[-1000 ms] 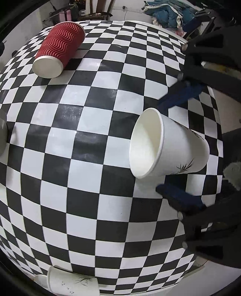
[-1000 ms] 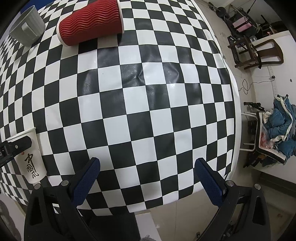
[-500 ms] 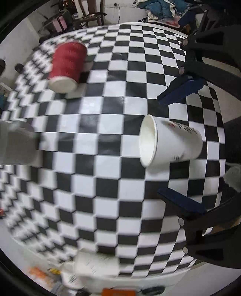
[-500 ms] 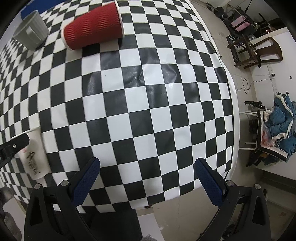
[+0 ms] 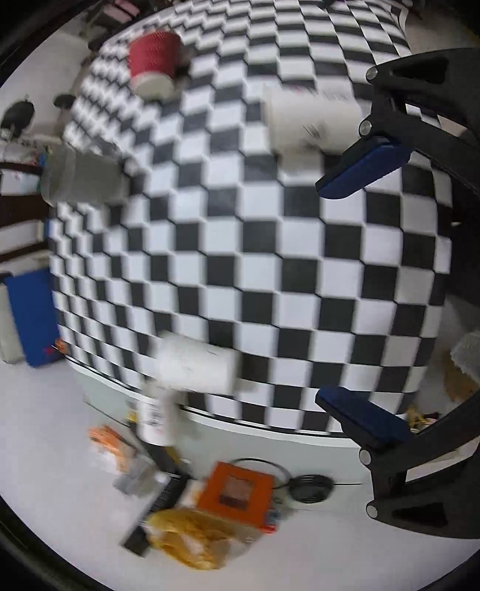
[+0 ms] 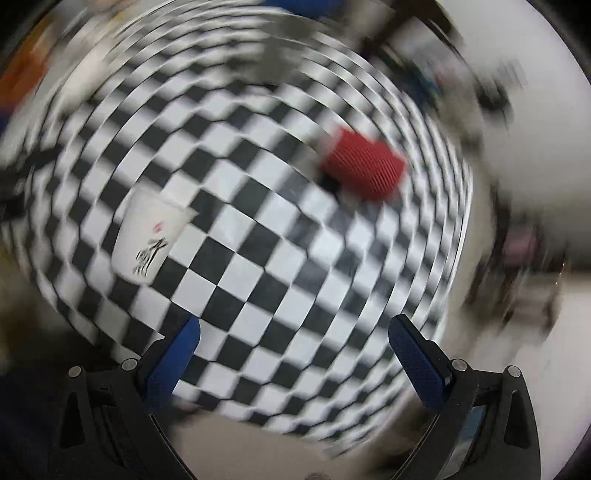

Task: Flip cup upside down
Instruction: 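Grasp the white cup with the right gripper while the left gripper releases it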

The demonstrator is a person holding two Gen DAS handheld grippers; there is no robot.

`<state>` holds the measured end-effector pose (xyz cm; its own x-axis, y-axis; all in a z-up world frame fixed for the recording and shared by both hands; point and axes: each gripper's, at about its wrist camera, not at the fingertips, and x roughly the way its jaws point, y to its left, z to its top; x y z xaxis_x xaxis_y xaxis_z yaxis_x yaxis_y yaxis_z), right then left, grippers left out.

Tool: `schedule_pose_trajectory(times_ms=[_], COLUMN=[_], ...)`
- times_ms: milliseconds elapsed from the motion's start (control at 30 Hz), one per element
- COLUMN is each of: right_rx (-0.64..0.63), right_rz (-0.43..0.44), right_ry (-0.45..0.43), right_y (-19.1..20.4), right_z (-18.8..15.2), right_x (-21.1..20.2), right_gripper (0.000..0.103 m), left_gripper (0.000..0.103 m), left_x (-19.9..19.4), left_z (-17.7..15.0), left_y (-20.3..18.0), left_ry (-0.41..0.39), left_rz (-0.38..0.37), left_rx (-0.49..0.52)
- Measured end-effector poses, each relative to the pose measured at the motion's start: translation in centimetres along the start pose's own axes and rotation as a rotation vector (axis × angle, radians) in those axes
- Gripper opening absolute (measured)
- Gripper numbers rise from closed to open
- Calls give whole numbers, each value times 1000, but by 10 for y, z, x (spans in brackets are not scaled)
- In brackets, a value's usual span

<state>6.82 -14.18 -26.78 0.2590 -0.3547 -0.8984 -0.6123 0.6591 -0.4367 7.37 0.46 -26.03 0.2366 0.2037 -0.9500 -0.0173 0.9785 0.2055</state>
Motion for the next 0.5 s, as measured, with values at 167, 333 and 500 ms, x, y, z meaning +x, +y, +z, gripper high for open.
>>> schedule_pose_trajectory(times_ms=[167, 333, 500], right_rx=[-593, -1222, -1714], right_rz=[-240, -448, -597], right_ry=[-107, -217, -272], right_y=[77, 139, 159], right_z=[27, 9, -17], right_x=[2, 28, 58], right_gripper=[98, 90, 83], left_gripper=[103, 103, 103], left_x=[33, 56, 68], left_z=[-34, -54, -55], left_y=[25, 32, 29], left_ry=[79, 133, 146], left_rz=[17, 8, -18], left_rx=[-65, -120, -149])
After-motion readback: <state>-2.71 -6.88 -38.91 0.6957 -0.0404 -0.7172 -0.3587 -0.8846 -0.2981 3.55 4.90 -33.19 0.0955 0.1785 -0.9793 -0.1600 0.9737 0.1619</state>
